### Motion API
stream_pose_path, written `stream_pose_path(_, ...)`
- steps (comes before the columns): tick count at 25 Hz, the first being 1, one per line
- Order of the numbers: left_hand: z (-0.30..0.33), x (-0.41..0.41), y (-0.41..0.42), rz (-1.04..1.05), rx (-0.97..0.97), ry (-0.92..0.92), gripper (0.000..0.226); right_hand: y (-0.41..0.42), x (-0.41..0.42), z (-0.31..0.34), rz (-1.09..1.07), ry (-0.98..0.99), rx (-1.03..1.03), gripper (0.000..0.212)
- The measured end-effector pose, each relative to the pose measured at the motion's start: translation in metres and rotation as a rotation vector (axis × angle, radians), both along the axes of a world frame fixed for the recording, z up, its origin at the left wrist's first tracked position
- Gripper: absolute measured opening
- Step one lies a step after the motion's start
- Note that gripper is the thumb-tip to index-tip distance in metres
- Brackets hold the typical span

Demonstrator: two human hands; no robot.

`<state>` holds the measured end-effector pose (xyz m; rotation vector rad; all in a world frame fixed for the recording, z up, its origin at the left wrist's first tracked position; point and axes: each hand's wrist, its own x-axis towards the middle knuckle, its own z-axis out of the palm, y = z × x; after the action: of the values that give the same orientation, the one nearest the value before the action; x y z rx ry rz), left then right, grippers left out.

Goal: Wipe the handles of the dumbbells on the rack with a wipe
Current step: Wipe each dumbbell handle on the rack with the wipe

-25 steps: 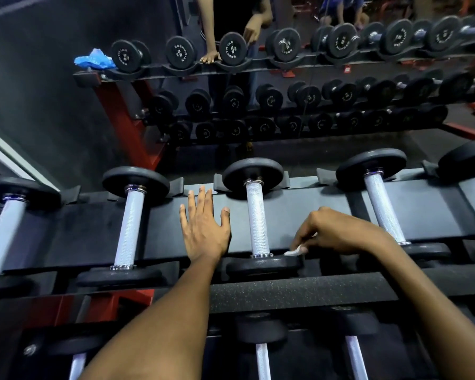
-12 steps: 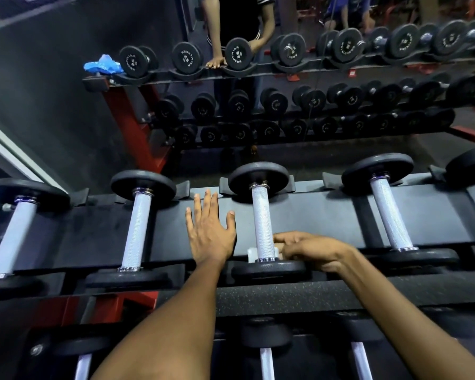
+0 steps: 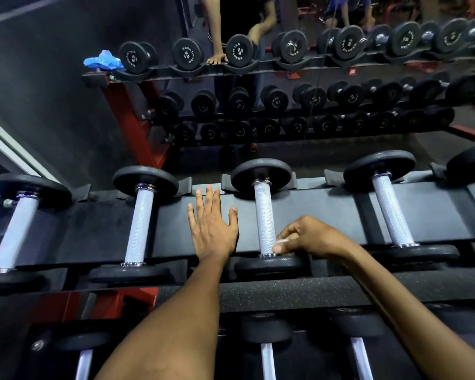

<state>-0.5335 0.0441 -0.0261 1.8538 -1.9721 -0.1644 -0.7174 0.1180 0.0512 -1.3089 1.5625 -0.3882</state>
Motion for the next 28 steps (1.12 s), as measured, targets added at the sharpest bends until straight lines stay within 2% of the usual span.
stream_pose_path(1, 0.000, 0.000, 0.000, 0.002, -0.003, -0.002, 0.063, 0.000, 0.000, 0.015, 0.058, 0.176, -0.076, 0.024)
stream_pose_path(2, -0.002, 0.000, -0.001, 0.001, -0.005, -0.004, 0.063, -0.002, 0.003, 0.031, 0.116, 0.263, -0.168, 0.022)
stream_pose_path(4, -0.003, 0.002, -0.003, 0.001, 0.010, -0.027, 0.067, -0.007, 0.024, 0.057, 0.294, 0.283, -0.382, 0.020)
stream_pose_path(6, -0.004, 0.004, -0.003, -0.008, 0.037, -0.059, 0.071, -0.016, 0.048, 0.058, 0.545, 0.390, -0.465, 0.024)
stream_pose_path(10, -0.003, 0.002, -0.002, 0.008, 0.010, -0.004, 0.064, -0.036, 0.076, 0.034, 1.042, 0.815, -0.153, 0.024)
stream_pose_path(12, -0.004, 0.002, -0.002, 0.006, 0.009, 0.001, 0.064, -0.041, 0.080, 0.039, 1.064, 0.881, -0.087, 0.026)
stream_pose_path(15, -0.004, 0.002, -0.004, -0.003, 0.025, -0.005, 0.063, -0.042, 0.085, 0.042, 1.103, 0.961, -0.110, 0.033)
stream_pose_path(17, -0.002, 0.002, -0.003, 0.010, 0.027, -0.002, 0.063, -0.040, 0.088, 0.042, 1.122, 0.953, -0.087, 0.027)
stream_pose_path(20, -0.002, 0.002, -0.001, -0.006, 0.038, -0.014, 0.067, -0.039, 0.071, 0.059, 1.099, 0.747, -0.204, 0.025)
stream_pose_path(22, -0.003, 0.003, -0.002, -0.008, 0.027, -0.010, 0.066, -0.041, 0.047, 0.074, 0.931, 0.552, -0.375, 0.026)
stream_pose_path(25, -0.002, 0.001, 0.000, 0.010, -0.004, 0.021, 0.063, -0.046, 0.004, 0.068, 0.457, 0.315, -0.698, 0.023)
stream_pose_path(27, -0.002, 0.000, 0.000, 0.009, -0.007, 0.025, 0.063, -0.033, -0.011, 0.049, 0.393, 0.251, -0.824, 0.020)
stream_pose_path(28, -0.002, 0.000, 0.000, 0.008, -0.005, 0.022, 0.063, -0.022, -0.012, 0.036, 0.503, 0.286, -0.884, 0.019)
